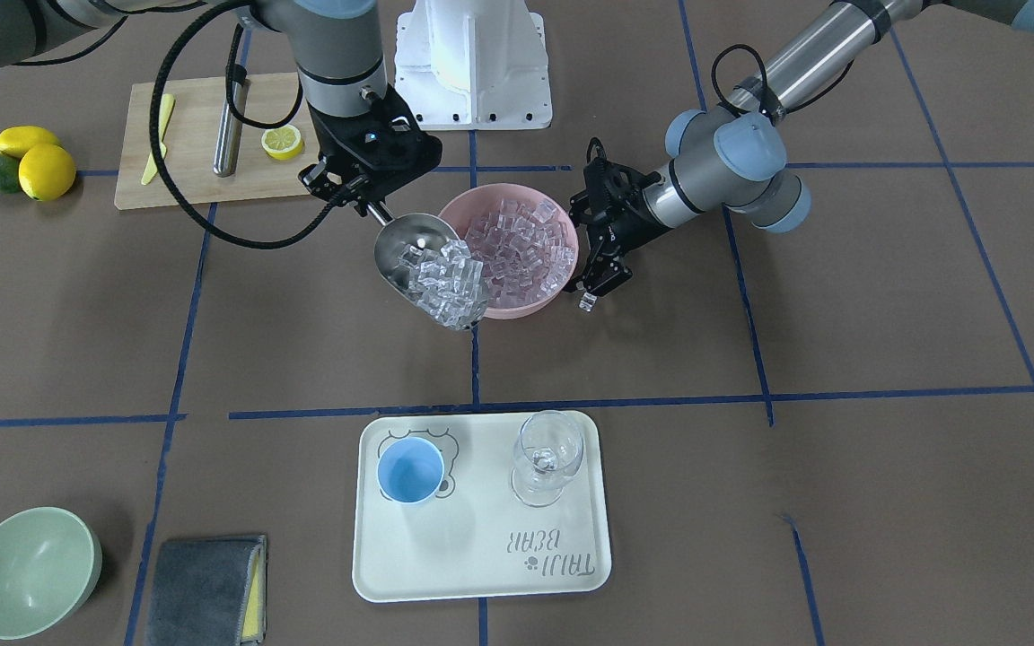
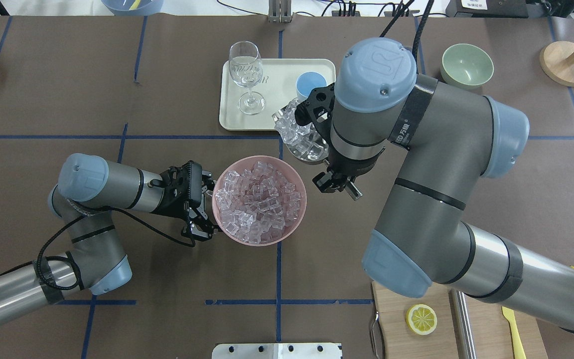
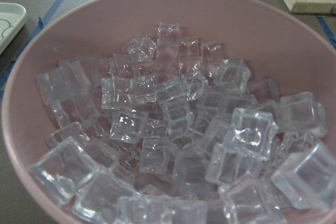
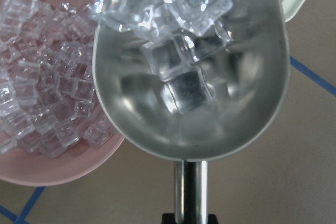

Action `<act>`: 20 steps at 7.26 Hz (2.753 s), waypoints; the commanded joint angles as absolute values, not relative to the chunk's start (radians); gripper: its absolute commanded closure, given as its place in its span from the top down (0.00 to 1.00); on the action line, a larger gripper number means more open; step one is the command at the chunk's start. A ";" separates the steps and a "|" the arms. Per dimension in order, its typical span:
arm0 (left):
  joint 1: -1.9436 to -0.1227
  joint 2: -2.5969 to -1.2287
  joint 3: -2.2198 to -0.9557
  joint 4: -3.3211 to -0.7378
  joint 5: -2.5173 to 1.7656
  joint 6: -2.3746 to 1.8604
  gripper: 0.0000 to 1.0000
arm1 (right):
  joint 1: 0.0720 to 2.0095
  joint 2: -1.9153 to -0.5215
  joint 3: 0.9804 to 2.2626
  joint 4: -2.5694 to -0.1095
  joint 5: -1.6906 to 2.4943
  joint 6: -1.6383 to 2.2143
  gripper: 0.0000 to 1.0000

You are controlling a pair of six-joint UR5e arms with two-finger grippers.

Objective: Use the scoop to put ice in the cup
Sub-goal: 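Lift the ice-filled scoop and carry it to the blue-lidded cup, then tilt the scoop with the right gripper to pour ice into the cup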

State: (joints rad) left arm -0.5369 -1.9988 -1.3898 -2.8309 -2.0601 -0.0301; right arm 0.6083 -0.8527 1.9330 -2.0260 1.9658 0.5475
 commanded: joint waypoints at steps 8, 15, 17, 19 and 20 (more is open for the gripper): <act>-0.537 -1.999 -1.390 -2.832 -2.060 -0.029 1.00 | 0.761 -0.716 1.620 -2.028 1.990 0.491 0.00; -0.537 -2.002 -1.390 -2.832 -2.060 -0.029 1.00 | 0.779 -0.586 1.485 -2.264 1.959 0.258 0.00; -0.537 -2.002 -1.390 -2.832 -2.060 -0.029 1.00 | 0.781 -0.574 1.485 -2.314 1.948 0.221 0.00; -0.537 -2.002 -1.390 -2.830 -2.060 -0.031 1.00 | 0.788 -0.549 1.485 -2.378 1.940 0.180 0.00; -0.537 -2.002 -1.390 -2.832 -2.060 -0.029 1.00 | 0.788 -0.551 1.485 -2.379 1.940 0.179 0.00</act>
